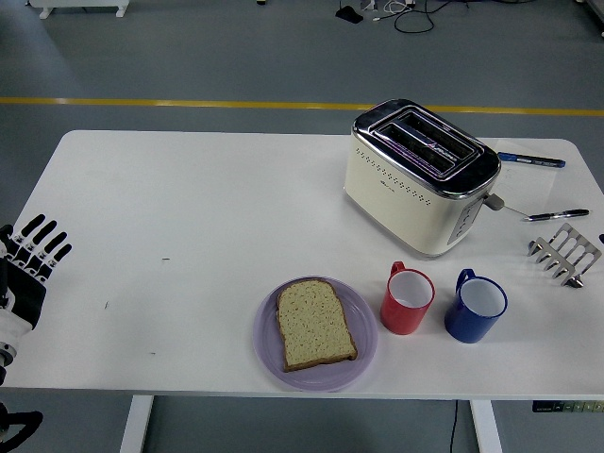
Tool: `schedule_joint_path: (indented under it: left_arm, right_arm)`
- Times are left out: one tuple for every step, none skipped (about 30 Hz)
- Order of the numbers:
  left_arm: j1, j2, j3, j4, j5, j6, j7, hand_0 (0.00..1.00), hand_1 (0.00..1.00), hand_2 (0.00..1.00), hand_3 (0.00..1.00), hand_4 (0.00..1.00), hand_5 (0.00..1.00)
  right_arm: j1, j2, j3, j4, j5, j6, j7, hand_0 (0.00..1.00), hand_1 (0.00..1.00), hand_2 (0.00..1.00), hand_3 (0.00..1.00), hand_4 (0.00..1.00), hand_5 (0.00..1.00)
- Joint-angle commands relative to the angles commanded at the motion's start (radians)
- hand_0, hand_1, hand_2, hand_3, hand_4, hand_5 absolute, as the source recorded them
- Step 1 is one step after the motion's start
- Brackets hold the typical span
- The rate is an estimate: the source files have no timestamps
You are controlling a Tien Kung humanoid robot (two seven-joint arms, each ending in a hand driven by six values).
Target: Push plate across desktop,pick up the break from the machine,place the break in the plate
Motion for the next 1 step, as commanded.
schedule_joint_path:
  left_arm:
    - [-0.001,0.001,0.0,0.0,-0.003,0.001,-0.002,0.797,0.791,0.814,0.77,0.532,0.998]
  right_arm:
    - [0.0,0.002,0.002,0.0,-0.002,0.002,0.001,0.723,0.691,0.708,0.704,0.477,0.501]
